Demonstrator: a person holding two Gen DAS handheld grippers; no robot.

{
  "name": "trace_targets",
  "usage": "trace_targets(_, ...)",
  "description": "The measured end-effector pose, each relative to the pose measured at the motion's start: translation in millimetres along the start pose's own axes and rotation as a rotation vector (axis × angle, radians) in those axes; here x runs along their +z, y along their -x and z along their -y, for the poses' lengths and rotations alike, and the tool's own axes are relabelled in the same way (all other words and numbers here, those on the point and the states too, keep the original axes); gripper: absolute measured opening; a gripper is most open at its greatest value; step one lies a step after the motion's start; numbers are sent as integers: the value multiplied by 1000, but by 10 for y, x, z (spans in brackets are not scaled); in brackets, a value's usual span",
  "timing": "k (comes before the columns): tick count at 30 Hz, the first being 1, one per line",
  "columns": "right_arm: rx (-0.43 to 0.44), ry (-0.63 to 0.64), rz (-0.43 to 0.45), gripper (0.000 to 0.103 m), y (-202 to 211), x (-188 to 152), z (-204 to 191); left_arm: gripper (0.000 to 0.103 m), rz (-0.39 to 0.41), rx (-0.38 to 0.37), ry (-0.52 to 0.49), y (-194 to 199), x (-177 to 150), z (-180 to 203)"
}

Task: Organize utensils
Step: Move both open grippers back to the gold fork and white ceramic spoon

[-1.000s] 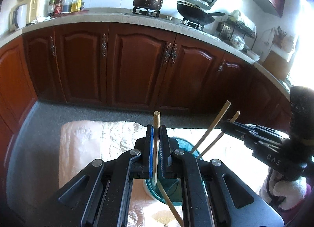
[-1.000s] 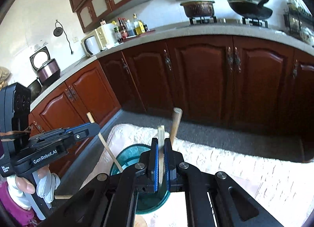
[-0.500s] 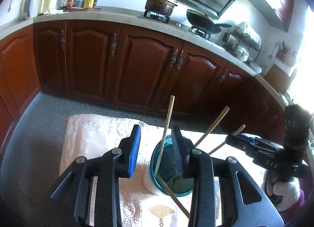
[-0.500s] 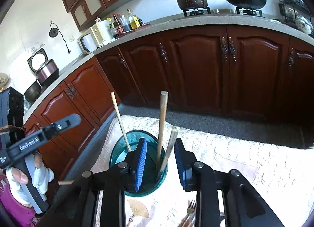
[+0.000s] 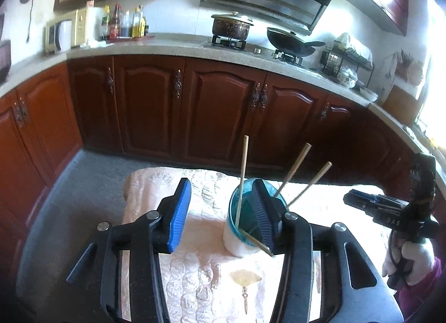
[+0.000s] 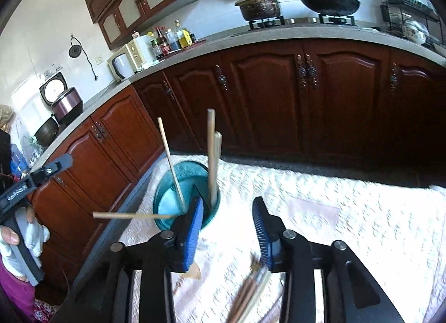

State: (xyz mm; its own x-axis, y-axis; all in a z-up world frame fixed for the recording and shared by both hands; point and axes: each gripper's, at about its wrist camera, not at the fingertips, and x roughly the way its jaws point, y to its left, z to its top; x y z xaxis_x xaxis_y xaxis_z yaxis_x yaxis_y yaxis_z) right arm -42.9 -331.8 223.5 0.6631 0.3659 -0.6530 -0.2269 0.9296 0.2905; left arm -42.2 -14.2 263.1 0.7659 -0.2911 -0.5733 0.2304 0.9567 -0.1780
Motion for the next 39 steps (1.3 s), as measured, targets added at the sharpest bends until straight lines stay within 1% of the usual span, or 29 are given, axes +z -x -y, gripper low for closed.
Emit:
trace_targets(2,-17,2,3,39,88,-118,38,50,1,-11,-10,101,-51,60)
trace_targets(5,-29,-8,-16,39,155,-261,108,51,-2,-24,-28,199,-127,164)
trace_targets(8,-45,-20,-38,39,228,-426,205,52,-18,-59,-42,265,-222,281)
trace_targets(12,-78,-35,-80,40,270,-642,357,53,-53,-120,-55,296,-398,437)
trace_targets(15,-105,-57,-117,40,237,-846,533,53,-99,-166,-66,260,-586,570)
trace_targets(17,-122,-77,-146,40,164,-967,656,53,-127,-176,-75,204,-723,667)
trace_targets(20,-120,-125,-190,40,23,-1120,813,53,-180,-180,-95,32,-933,808)
trace_targets(24,-111,-161,-233,40,-140,-1309,975,53,-262,-200,-74,-304,-1197,933)
trace_targets(27,-104,-194,-252,37,-230,-1394,1040,52,-324,-210,-49,-630,-1364,1019)
trace_targets(32,-94,-217,-269,37,-289,-1455,1111,38,-408,-223,12,-1194,-1534,1138)
trace_targets(34,-92,-220,-269,37,-304,-1469,1114,36,-434,-226,29,-1407,-1574,1194)
trace_targets(36,-89,-223,-269,37,-296,-1479,1130,32,-452,-219,28,-1576,-1607,1255)
trace_targets(37,-87,-224,-270,37,-299,-1479,1132,28,-464,-212,25,-1661,-1634,1287)
trace_targets(39,-83,-224,-273,37,-279,-1489,1142,26,-483,-198,19,-1798,-1678,1336)
